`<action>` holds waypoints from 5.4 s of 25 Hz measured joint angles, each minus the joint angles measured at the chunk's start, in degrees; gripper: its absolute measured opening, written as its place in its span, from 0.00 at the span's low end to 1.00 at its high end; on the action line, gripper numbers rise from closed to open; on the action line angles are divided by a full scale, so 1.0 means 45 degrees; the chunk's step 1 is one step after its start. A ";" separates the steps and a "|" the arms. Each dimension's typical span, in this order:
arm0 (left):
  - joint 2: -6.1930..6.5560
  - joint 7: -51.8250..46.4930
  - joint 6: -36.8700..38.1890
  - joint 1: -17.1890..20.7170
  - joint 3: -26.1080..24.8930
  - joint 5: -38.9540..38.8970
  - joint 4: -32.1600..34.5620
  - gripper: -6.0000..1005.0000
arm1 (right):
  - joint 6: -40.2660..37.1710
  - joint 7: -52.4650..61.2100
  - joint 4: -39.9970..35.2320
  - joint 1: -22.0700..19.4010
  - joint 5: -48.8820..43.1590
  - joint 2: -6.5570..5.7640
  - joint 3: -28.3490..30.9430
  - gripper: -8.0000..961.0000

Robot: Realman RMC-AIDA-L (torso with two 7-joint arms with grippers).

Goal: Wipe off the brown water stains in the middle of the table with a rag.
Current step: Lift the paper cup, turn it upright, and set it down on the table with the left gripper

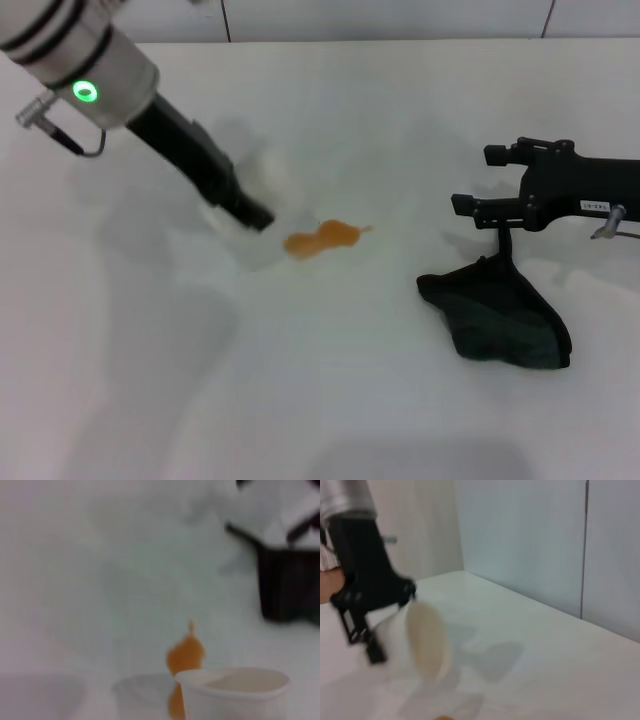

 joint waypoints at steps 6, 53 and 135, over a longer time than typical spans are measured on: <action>-0.0016 0.0460 0.0393 0.0393 0.0008 -0.1975 -0.1240 0.64 | -0.0016 0.0000 -0.0153 -0.0116 0.0043 0.0000 0.0005 0.91; -0.0053 1.0083 -0.1805 1.0467 -0.0033 -1.5334 0.3905 0.64 | 0.0000 0.0000 -0.0167 0.0028 0.0092 0.0039 -0.0023 0.91; -0.0030 0.9001 -0.3497 0.9822 -0.0013 -1.1749 0.3960 0.87 | -0.0034 0.0000 -0.0306 -0.0054 0.0117 0.0019 -0.0015 0.91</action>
